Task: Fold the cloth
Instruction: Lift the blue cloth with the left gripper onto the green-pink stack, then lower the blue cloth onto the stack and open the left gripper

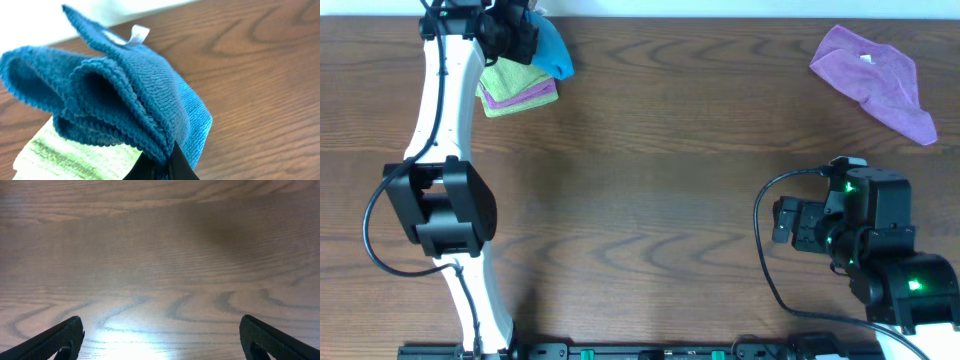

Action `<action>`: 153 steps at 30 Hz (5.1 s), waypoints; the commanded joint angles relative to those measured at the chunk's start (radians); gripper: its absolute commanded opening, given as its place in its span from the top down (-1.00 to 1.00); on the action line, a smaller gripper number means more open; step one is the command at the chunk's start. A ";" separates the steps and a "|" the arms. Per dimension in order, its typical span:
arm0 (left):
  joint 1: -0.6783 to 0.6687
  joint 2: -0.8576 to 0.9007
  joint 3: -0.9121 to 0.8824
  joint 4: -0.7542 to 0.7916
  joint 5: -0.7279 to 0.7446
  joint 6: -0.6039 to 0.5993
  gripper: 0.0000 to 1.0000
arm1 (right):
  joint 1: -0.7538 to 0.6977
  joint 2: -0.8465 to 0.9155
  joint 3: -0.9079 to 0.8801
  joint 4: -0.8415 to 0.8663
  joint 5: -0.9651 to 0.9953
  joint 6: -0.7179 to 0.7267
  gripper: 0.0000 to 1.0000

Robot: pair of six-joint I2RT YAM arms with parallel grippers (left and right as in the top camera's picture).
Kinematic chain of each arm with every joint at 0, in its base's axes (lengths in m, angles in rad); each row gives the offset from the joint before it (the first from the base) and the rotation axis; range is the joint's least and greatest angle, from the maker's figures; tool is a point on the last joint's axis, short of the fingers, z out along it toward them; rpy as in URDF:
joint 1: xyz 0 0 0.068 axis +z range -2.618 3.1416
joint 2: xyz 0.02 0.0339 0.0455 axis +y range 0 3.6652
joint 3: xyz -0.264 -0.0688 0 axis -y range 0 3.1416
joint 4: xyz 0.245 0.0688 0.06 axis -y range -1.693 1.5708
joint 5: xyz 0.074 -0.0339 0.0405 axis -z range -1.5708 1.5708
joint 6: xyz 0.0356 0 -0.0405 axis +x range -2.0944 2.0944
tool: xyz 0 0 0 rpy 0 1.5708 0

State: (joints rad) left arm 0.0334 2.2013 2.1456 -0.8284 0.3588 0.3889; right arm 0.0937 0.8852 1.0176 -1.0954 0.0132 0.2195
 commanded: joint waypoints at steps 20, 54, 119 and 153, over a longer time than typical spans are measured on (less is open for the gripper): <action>0.066 -0.006 0.028 -0.056 -0.180 0.157 0.89 | -0.002 -0.004 -0.006 -0.005 -0.048 0.012 -0.99; 0.079 0.032 0.017 0.028 -0.425 -0.138 -0.91 | -0.002 -0.004 -0.006 -0.023 -0.048 0.019 -0.98; 0.021 0.161 0.017 0.149 -0.412 -0.280 0.88 | -0.002 -0.004 -0.006 -0.039 -0.040 0.012 -0.98; 0.030 0.167 0.065 0.143 -0.414 -0.320 0.88 | -0.002 -0.004 -0.006 -0.036 -0.039 0.011 -0.98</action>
State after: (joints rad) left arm 0.0589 2.4351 2.1742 -0.6777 -0.0559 0.0967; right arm 0.0937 0.8852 1.0176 -1.1324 -0.0299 0.2268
